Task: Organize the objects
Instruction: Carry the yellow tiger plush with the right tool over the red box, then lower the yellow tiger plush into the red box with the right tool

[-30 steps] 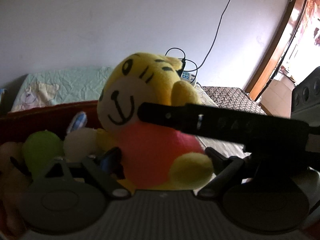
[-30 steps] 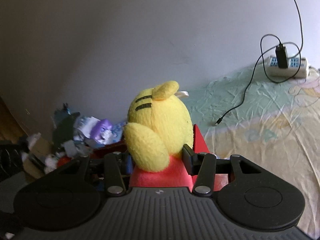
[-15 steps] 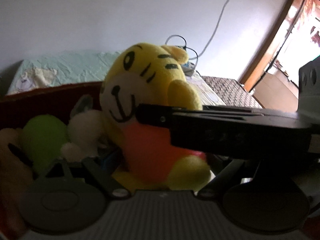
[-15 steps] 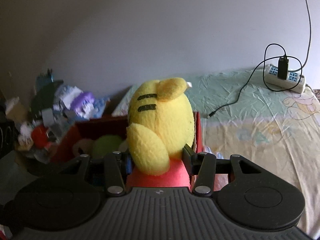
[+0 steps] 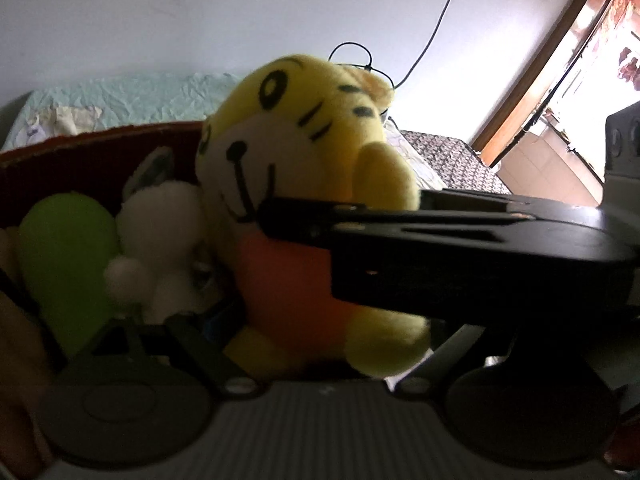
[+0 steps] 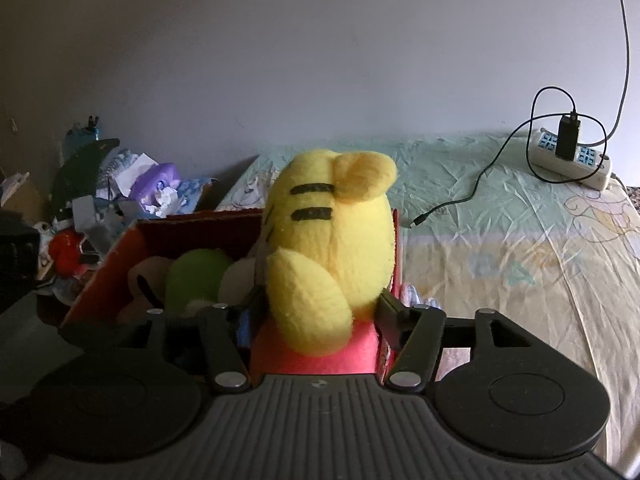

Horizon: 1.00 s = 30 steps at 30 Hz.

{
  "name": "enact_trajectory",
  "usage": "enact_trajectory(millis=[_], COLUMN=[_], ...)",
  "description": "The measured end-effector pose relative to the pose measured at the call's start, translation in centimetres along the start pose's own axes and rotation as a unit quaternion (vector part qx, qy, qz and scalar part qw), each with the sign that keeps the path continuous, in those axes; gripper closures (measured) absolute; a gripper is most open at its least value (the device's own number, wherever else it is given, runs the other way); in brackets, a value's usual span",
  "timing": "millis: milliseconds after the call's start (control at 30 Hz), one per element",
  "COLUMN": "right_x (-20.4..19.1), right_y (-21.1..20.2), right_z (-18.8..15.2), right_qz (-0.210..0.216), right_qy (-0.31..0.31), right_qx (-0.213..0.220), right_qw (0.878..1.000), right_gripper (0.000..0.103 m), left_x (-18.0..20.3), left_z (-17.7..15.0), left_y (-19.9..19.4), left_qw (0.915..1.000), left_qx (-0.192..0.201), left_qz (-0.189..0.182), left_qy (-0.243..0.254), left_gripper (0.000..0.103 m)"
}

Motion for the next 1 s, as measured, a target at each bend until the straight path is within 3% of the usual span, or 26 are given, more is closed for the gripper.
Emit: enact_trajectory(millis=[167,367,500,600,767,1000], right_x=[0.3,0.3,0.7,1.3,1.1,-0.1], right_y=[-1.4,-3.6,-2.5,-1.1,0.6,-0.4], right_z=[0.7,3.2,5.3,5.9,5.3,4.2], right_qz=[0.009,0.028,0.013,0.01,0.016,-0.01], right_qy=[0.018,0.03,0.002,-0.004,-0.012,-0.05], right_qx=[0.018,0.107,0.13,0.123,0.083,0.03], right_qw=[1.0,0.993,0.991,0.992,0.996,0.998], right_gripper=[0.039,0.038,0.038,0.039,0.053,0.057], left_x=[0.3,0.4,0.2,0.3,0.8,1.5], left_z=[0.0,0.0,0.3,0.5,0.6,0.5], left_y=[-0.4,-2.0,-2.8,-2.8,-2.9,-2.5], left_qw=[1.0,0.9997,0.9993,0.9993,0.9987,0.9986], left_qx=[0.005,0.022,0.036,0.038,0.046,0.031], left_qz=[-0.001,-0.003,-0.001,0.001,0.009,-0.034], left_qy=[0.006,0.004,0.003,0.005,0.02,0.028], left_gripper=[0.011,0.012,0.012,0.012,0.012,0.011])
Point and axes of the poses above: each gripper's, at about its wrist camera, not at the fingertips, and y roughly the way its jaws point, x to its right, z to its top, the point moved 5 cm from there along y, roughly the way its jaws point, and after that the axes turned 14 degrees about z, right-handed, at the moved point
